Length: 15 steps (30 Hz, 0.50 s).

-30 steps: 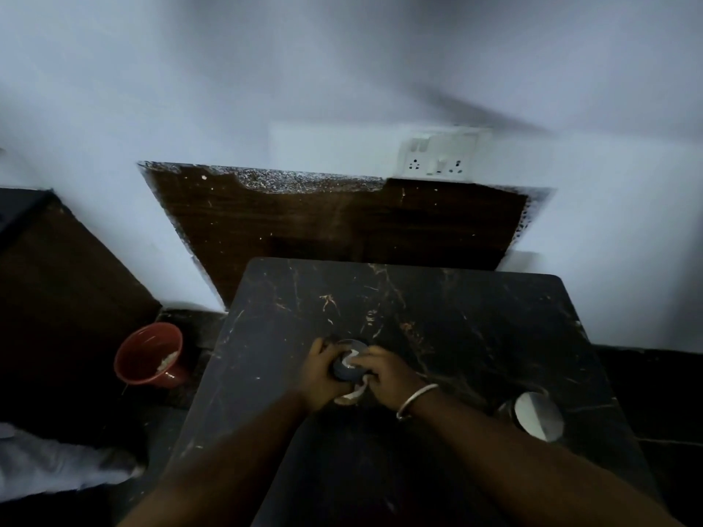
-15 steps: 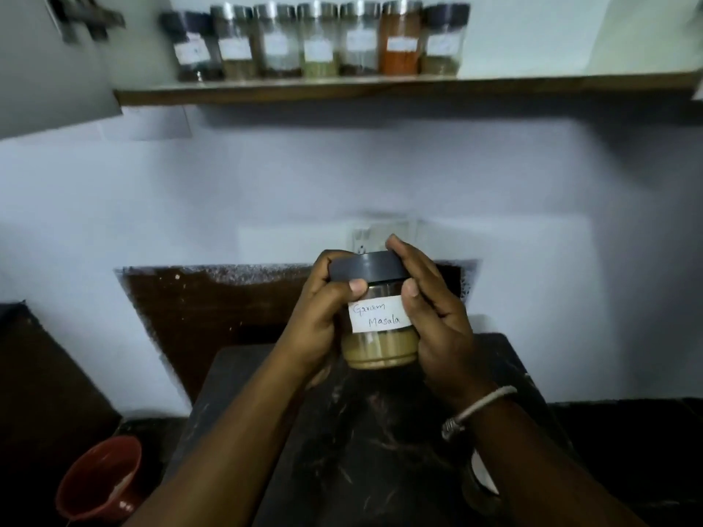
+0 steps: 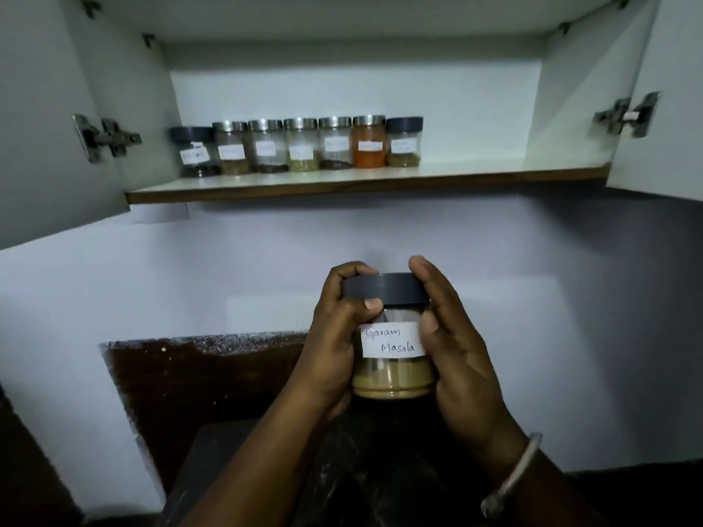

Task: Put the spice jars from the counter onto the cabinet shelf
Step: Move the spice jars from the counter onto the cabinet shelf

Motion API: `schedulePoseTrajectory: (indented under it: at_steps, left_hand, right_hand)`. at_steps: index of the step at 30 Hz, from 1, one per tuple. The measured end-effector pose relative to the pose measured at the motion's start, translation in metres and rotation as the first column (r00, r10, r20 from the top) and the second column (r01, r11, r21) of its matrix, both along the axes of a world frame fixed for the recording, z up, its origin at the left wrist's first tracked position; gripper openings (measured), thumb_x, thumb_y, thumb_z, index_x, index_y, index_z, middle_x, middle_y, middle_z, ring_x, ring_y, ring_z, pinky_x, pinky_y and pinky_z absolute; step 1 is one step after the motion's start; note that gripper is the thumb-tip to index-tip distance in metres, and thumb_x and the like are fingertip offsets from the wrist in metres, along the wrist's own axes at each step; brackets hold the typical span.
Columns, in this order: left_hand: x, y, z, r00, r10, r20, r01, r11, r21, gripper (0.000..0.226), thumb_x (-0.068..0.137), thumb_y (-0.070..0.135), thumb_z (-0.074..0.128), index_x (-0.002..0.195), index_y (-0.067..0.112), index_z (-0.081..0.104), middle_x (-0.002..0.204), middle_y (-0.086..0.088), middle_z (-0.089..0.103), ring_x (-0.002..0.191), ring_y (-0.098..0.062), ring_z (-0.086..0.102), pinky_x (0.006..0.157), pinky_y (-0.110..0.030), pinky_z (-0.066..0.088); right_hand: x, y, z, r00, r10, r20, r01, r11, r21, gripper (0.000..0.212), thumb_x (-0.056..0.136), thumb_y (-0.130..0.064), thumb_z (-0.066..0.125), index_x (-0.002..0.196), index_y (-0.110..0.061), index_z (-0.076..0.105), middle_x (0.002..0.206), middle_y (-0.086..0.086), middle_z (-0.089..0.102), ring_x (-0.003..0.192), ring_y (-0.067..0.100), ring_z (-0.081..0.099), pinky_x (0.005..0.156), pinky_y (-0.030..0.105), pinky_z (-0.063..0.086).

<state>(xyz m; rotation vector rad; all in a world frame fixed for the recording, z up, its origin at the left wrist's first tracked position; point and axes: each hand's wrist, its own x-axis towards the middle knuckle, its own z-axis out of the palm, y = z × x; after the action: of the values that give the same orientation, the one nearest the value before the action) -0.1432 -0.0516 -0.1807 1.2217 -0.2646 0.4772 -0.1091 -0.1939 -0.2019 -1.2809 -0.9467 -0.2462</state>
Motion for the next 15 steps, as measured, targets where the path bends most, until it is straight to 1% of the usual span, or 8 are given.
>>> schedulePoseTrajectory:
  at_steps: [1, 2, 5, 8, 10, 12, 14, 15]
  left_hand:
    - [0.005, 0.001, 0.005, 1.000, 0.016, 0.003, -0.016, 1.000, 0.017, 0.037, 0.065, 0.029, 0.069, 0.101, 0.027, 0.062, 0.102, -0.012, 0.062, 0.080, -0.026, 0.067, 0.067, -0.038, 0.056]
    - [0.010, 0.001, 0.010, 0.999, 0.040, 0.009, -0.040, 0.998, 0.041, 0.033, 0.065, 0.028, 0.069, 0.097, 0.029, 0.063, 0.098, -0.009, 0.062, 0.078, -0.025, 0.067, 0.063, -0.036, 0.056]
    - [0.035, 0.000, 0.041, 0.993, 0.095, 0.073, -0.104, 0.985, 0.139, 0.024, 0.069, 0.019, 0.066, 0.090, 0.030, 0.061, 0.085, -0.001, 0.064, 0.071, -0.018, 0.068, 0.055, -0.032, 0.056]
    - [0.067, -0.005, 0.082, 0.979, 0.124, 0.165, -0.159, 0.962, 0.222, 0.032, 0.061, 0.032, 0.071, 0.092, 0.031, 0.061, 0.092, -0.006, 0.062, 0.076, -0.018, 0.066, 0.060, -0.032, 0.057]
    - [0.093, -0.003, 0.115, 0.971, 0.088, 0.222, -0.152, 0.945, 0.289, 0.034, 0.063, 0.037, 0.072, 0.097, 0.037, 0.062, 0.103, -0.009, 0.062, 0.086, -0.021, 0.066, 0.068, -0.036, 0.059]
    - [0.120, 0.007, 0.147, 0.963, 0.066, 0.261, -0.164, 0.914, 0.372, 0.038, 0.071, 0.045, 0.071, 0.107, 0.042, 0.060, 0.114, -0.004, 0.062, 0.095, -0.019, 0.067, 0.073, -0.035, 0.060]
    - [0.153, 0.027, 0.173, 0.947, 0.158, 0.279, -0.270, 0.861, 0.431, 0.050, 0.076, 0.063, 0.063, 0.121, 0.043, 0.055, 0.115, 0.001, 0.063, 0.100, -0.017, 0.066, 0.078, -0.038, 0.061]
    - [0.170, 0.042, 0.181, 0.923, 0.262, 0.281, -0.370, 0.804, 0.466, 0.057, 0.078, 0.070, 0.057, 0.126, 0.040, 0.053, 0.117, -0.001, 0.063, 0.103, -0.019, 0.066, 0.082, -0.042, 0.061]
  right_hand:
    - [0.003, -0.004, 0.006, 0.994, -0.092, 0.062, 0.099, 0.988, -0.122, 0.056, 0.094, -0.048, 0.057, 0.146, -0.062, 0.039, 0.165, -0.017, 0.026, 0.145, -0.008, 0.035, 0.109, 0.016, 0.046]
    - [0.005, -0.009, 0.012, 0.974, -0.192, 0.119, 0.216, 0.946, -0.241, 0.069, 0.085, -0.061, 0.061, 0.146, -0.068, 0.030, 0.162, -0.021, 0.023, 0.141, -0.010, 0.036, 0.100, 0.011, 0.048]
    - [0.024, -0.023, 0.046, 0.902, -0.334, 0.273, 0.420, 0.825, -0.378, 0.091, 0.069, -0.078, 0.065, 0.147, -0.072, 0.018, 0.131, -0.027, 0.046, 0.114, -0.004, 0.056, 0.079, 0.016, 0.055]
    - [0.046, -0.030, 0.092, 0.886, -0.334, 0.322, 0.443, 0.814, -0.375, 0.094, 0.068, -0.073, 0.068, 0.147, -0.071, 0.019, 0.117, -0.024, 0.063, 0.096, -0.001, 0.066, 0.071, 0.020, 0.057]
    - [0.067, -0.029, 0.125, 0.860, -0.370, 0.350, 0.482, 0.816, -0.320, 0.090, 0.067, -0.069, 0.068, 0.147, -0.066, 0.025, 0.112, -0.022, 0.066, 0.092, -0.001, 0.068, 0.070, 0.020, 0.058]
    - [0.092, -0.024, 0.157, 0.812, -0.416, 0.409, 0.548, 0.783, -0.293, 0.084, 0.068, -0.064, 0.068, 0.144, -0.059, 0.031, 0.111, -0.018, 0.067, 0.087, 0.003, 0.068, 0.070, 0.024, 0.058]
    - [0.131, -0.016, 0.188, 0.748, -0.475, 0.464, 0.634, 0.717, -0.289, 0.079, 0.072, -0.055, 0.072, 0.140, -0.050, 0.033, 0.113, -0.009, 0.068, 0.087, 0.016, 0.068, 0.072, 0.032, 0.056]
    - [0.155, -0.012, 0.204, 0.720, -0.506, 0.474, 0.671, 0.681, -0.293, 0.076, 0.075, -0.051, 0.075, 0.139, -0.047, 0.033, 0.113, -0.005, 0.067, 0.088, 0.023, 0.067, 0.074, 0.034, 0.054]
